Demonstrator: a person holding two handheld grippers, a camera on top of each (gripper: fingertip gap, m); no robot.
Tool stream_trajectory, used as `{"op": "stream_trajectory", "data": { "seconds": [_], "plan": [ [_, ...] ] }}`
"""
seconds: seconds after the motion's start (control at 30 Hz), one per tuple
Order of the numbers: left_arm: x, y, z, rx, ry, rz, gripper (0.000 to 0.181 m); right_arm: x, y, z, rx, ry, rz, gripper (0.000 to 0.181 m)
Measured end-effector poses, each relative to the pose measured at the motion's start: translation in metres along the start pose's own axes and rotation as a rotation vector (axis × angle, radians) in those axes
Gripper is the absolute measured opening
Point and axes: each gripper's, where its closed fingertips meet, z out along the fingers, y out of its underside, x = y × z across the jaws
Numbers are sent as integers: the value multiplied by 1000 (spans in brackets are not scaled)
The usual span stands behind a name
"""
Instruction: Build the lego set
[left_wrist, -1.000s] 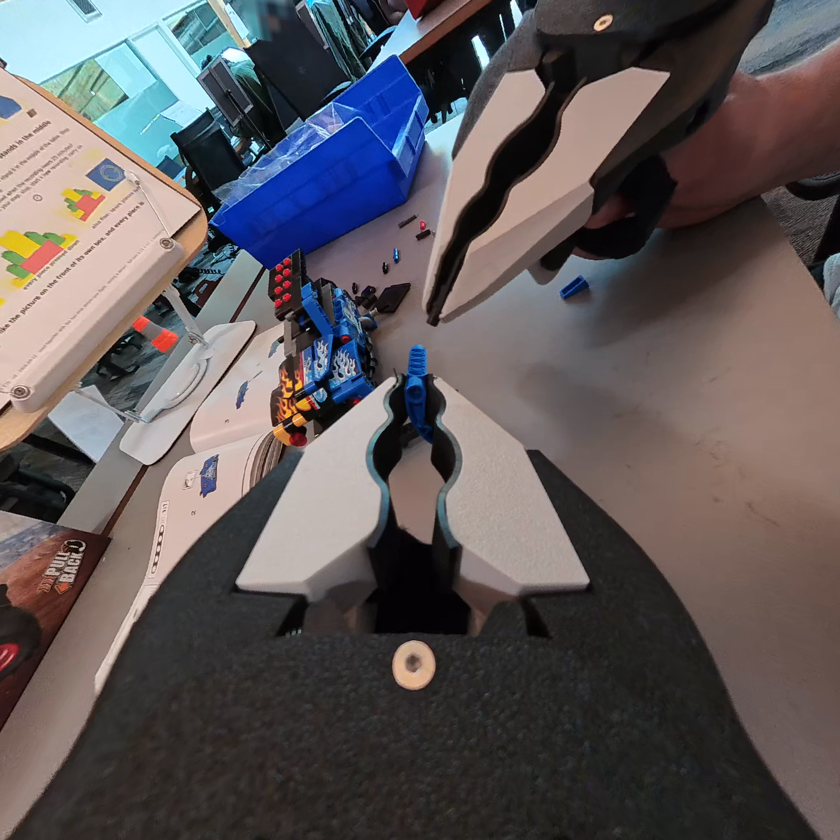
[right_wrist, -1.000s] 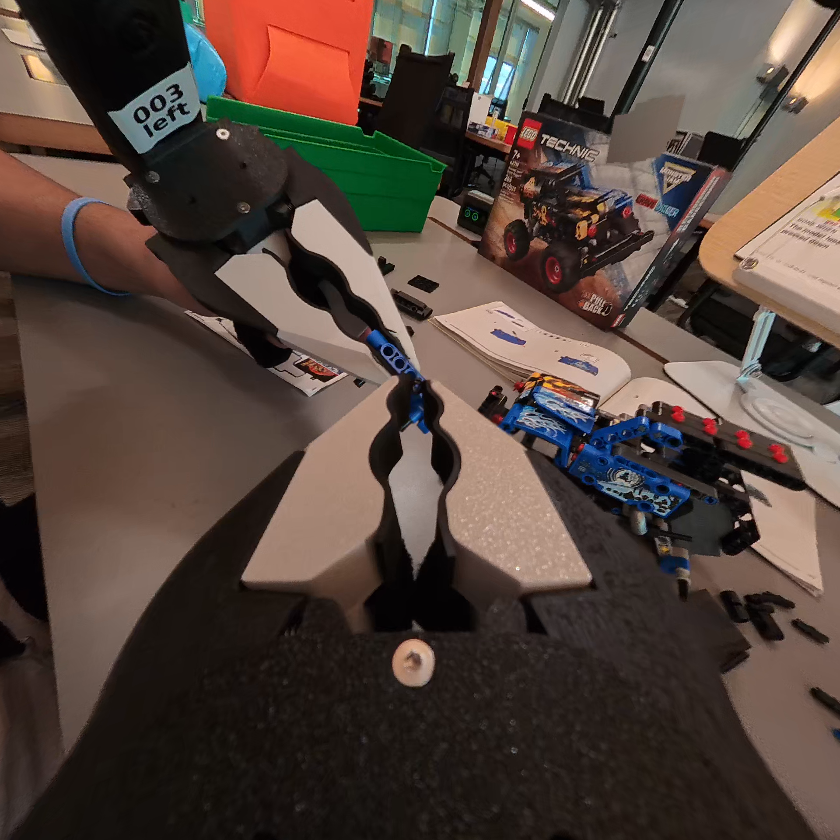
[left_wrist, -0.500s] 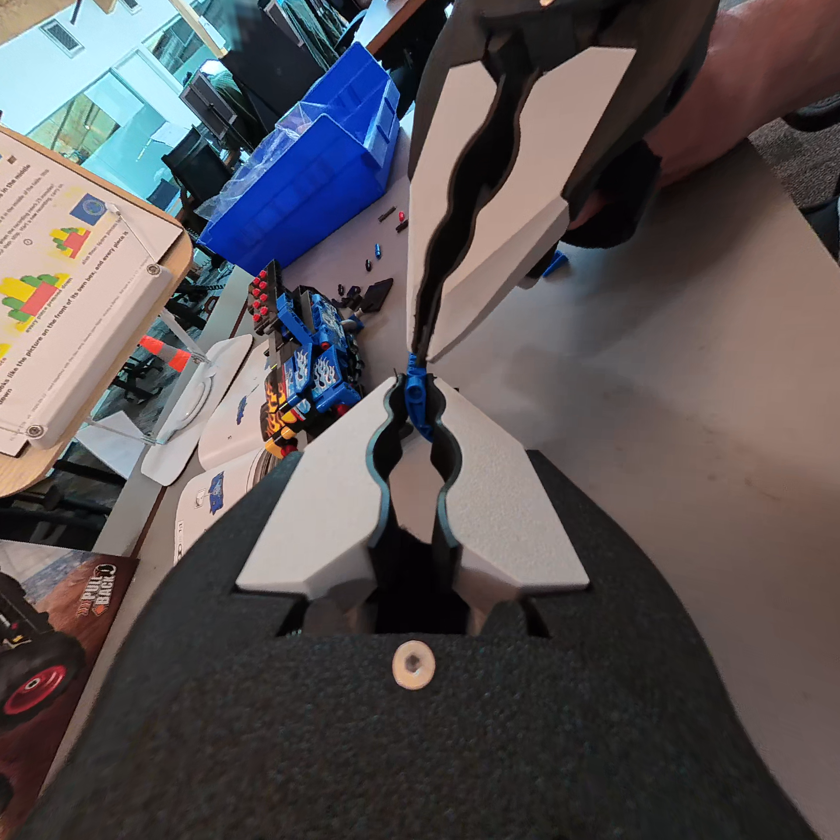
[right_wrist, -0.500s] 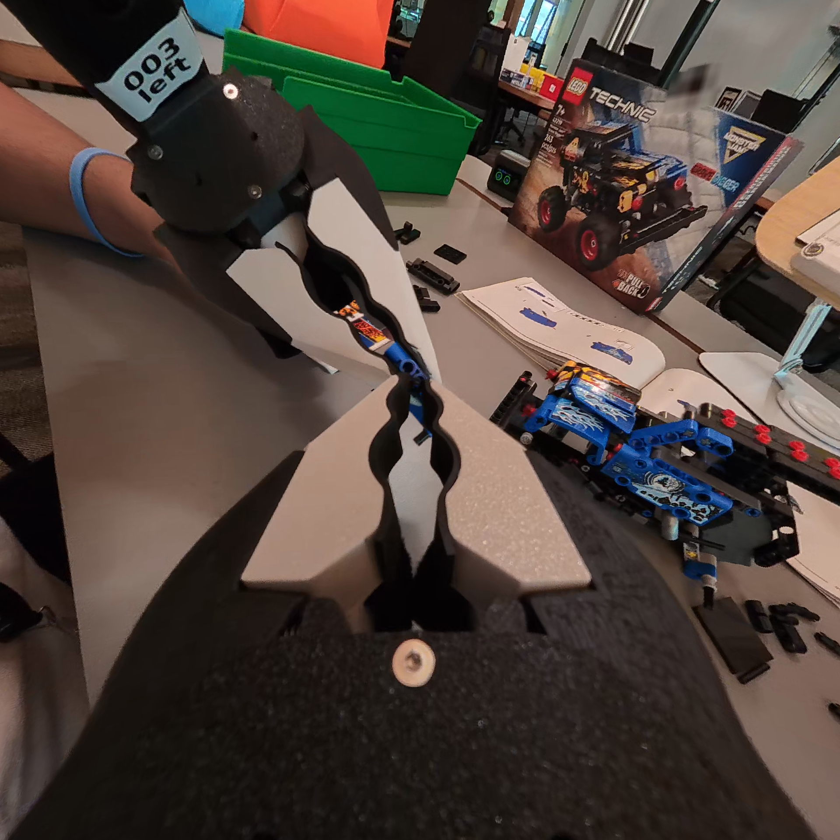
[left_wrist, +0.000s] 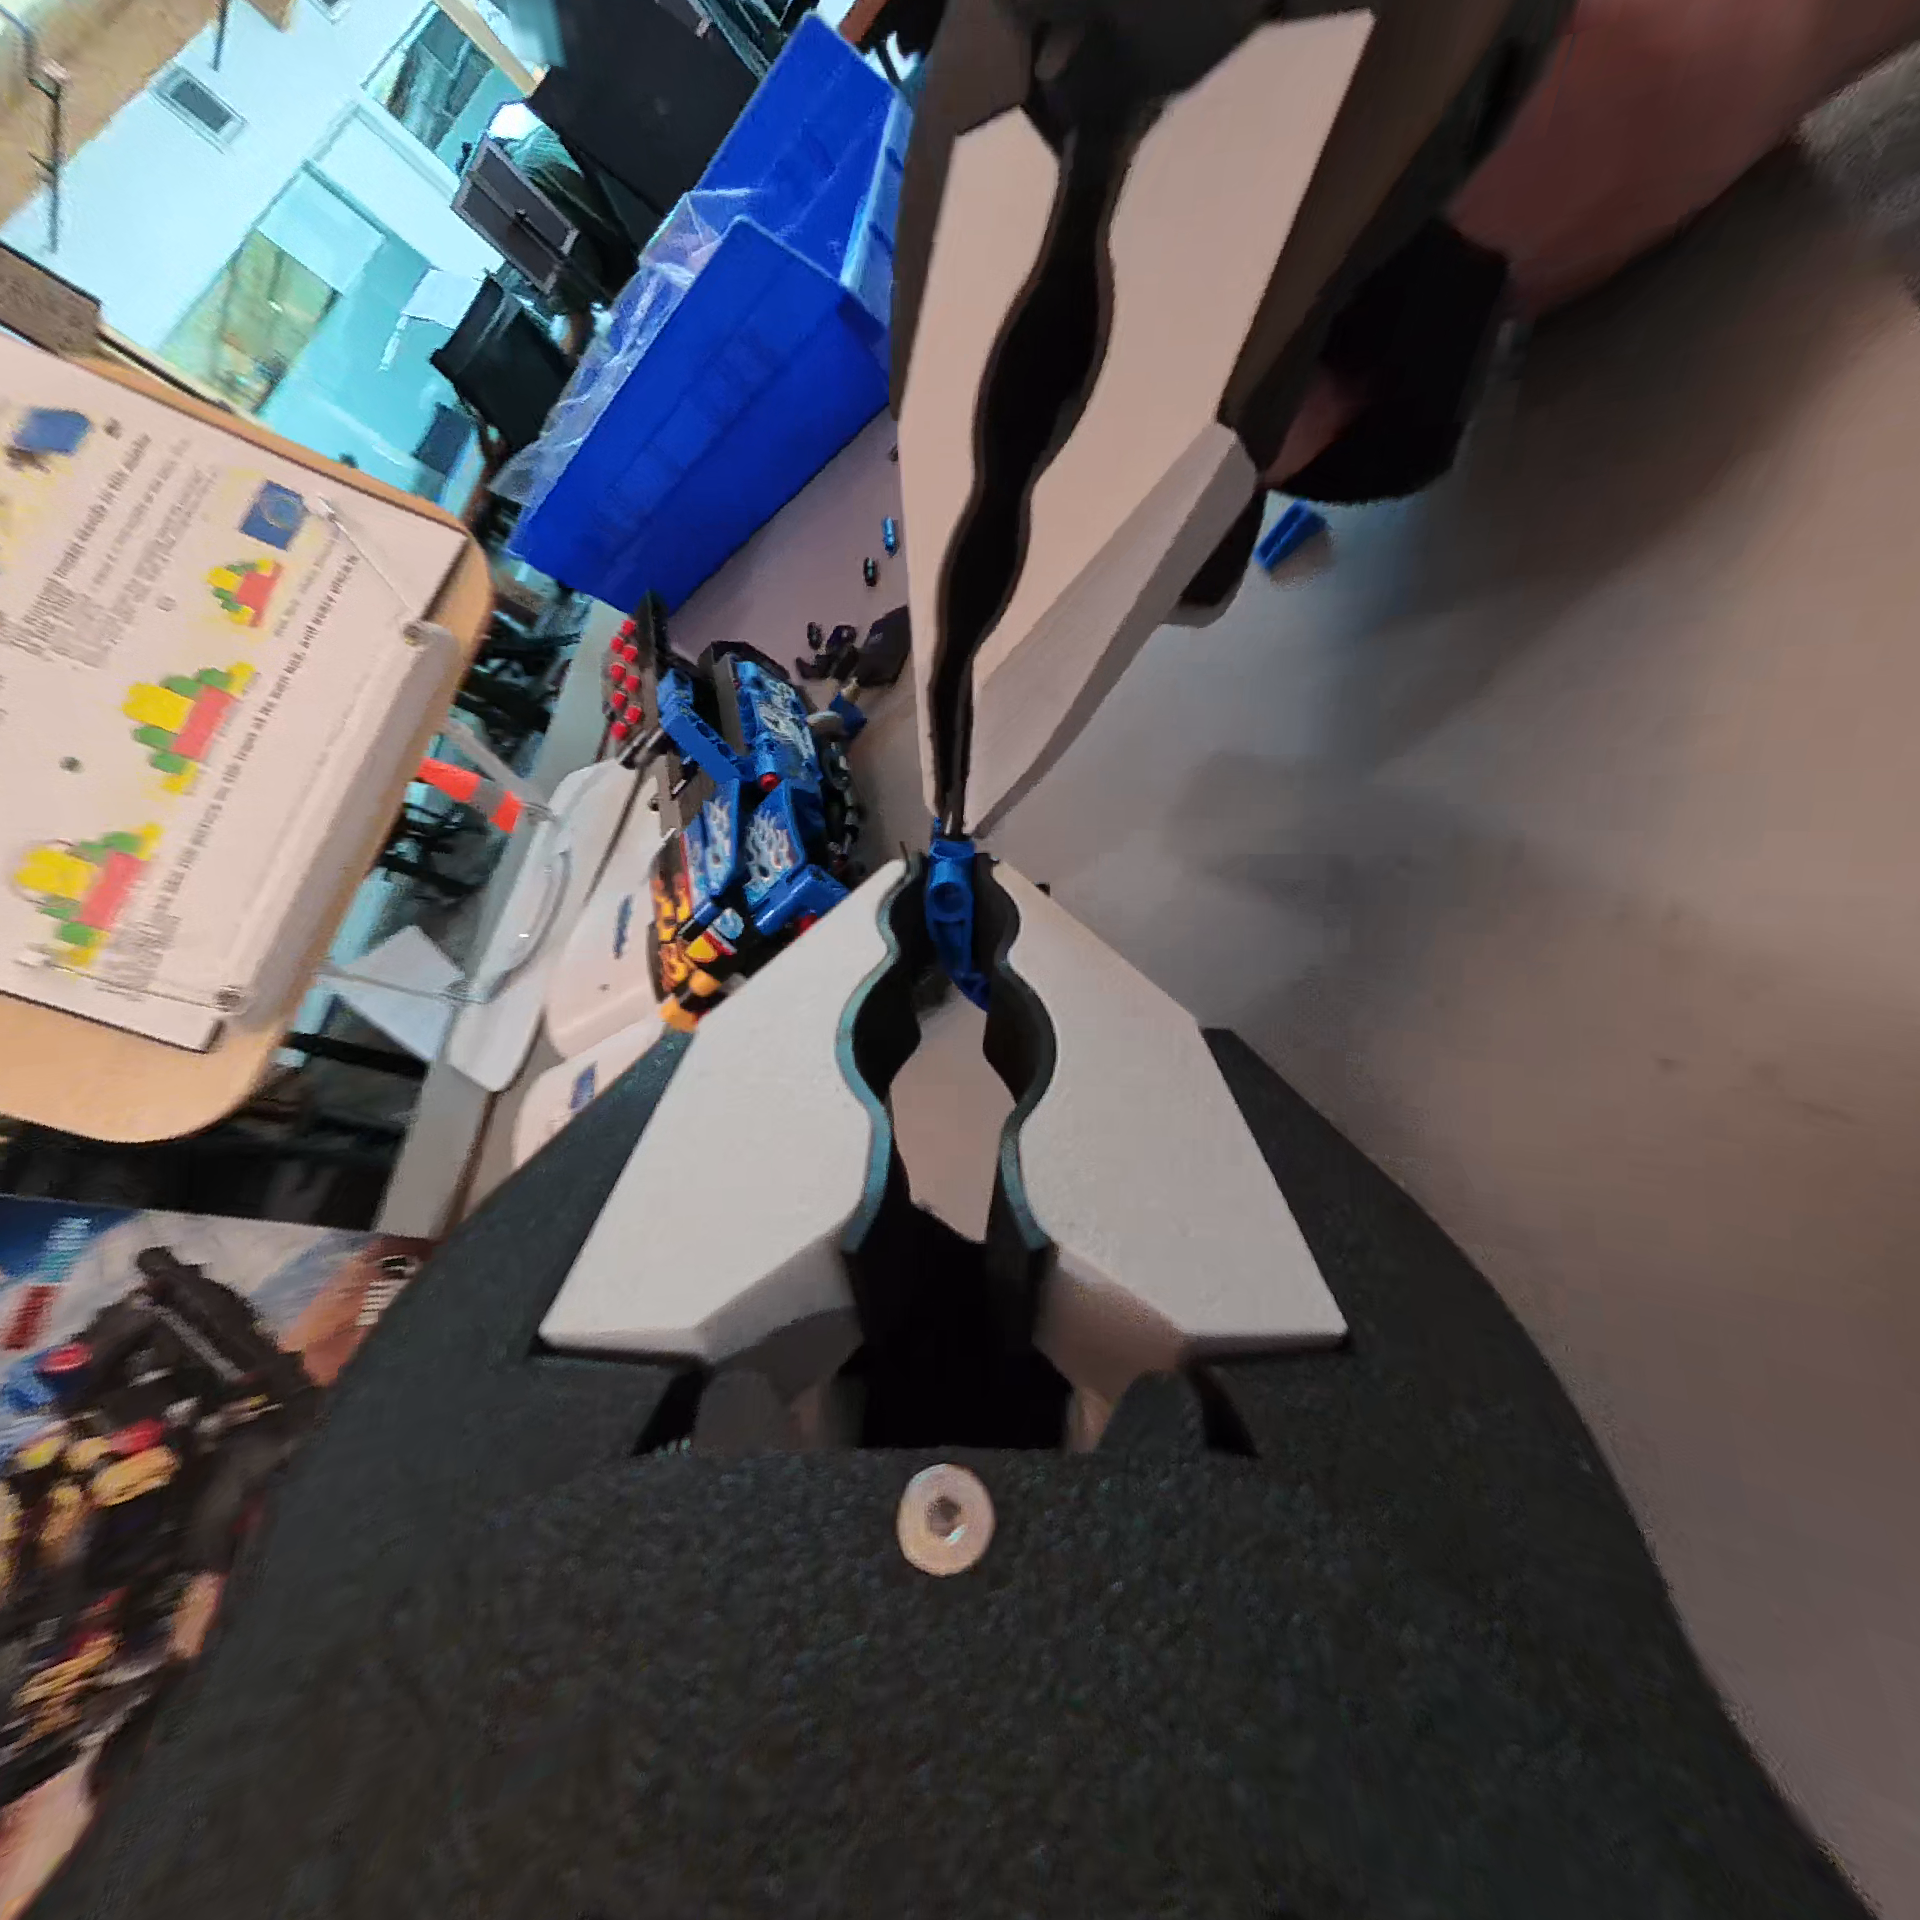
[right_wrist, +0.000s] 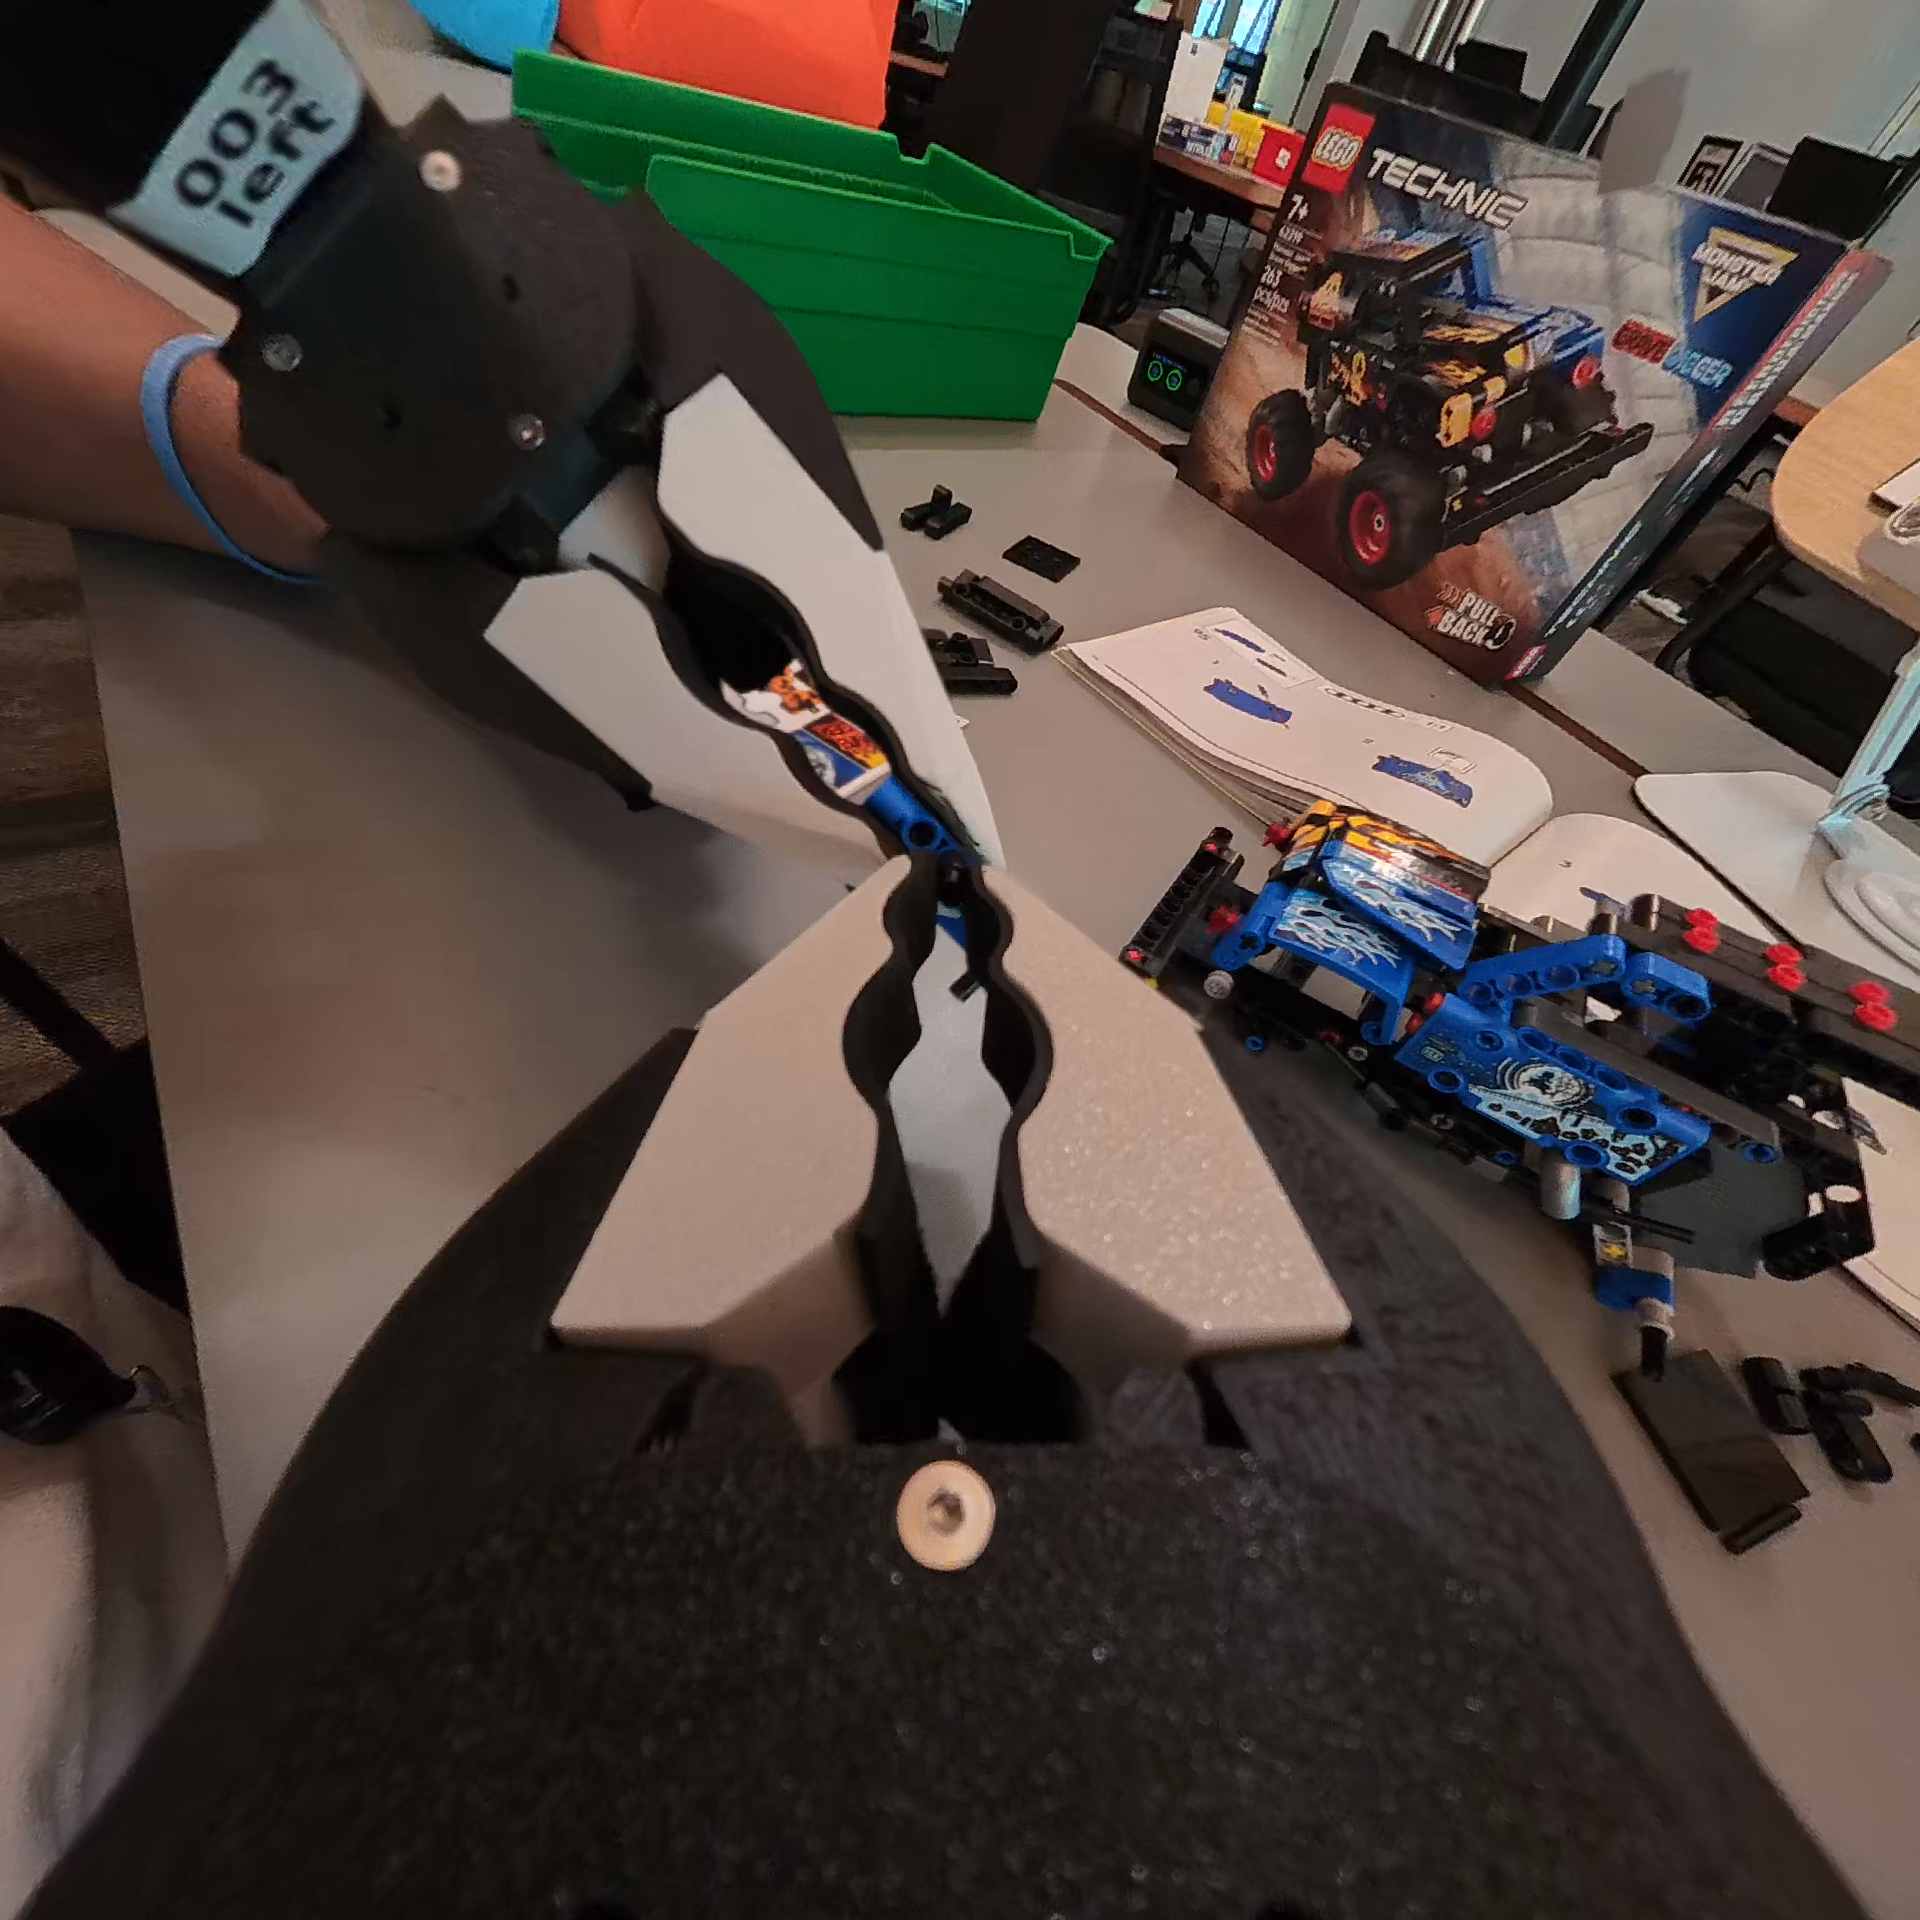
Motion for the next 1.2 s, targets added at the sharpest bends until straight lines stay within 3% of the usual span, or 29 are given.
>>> {"op": "stream_trajectory", "data": {
  "seconds": [0.43, 0.53, 0.7, 1.2],
  "plan": [
    [-1, 1, 1, -96, -125, 180, 4, 0, 0, 0, 1, -19, 69, 4],
    [-2, -4, 0, -44, -84, 78, 4, -1, -4, -2, 32, -33, 76, 4],
    [-1, -18, -5, 112, 76, -255, 4, -2, -17, -9, 125, -69, 105, 4],
    [0, -21, -5, 152, 139, -391, 5, 0, -19, -10, 149, -41, 72, 5]
  ]
}}
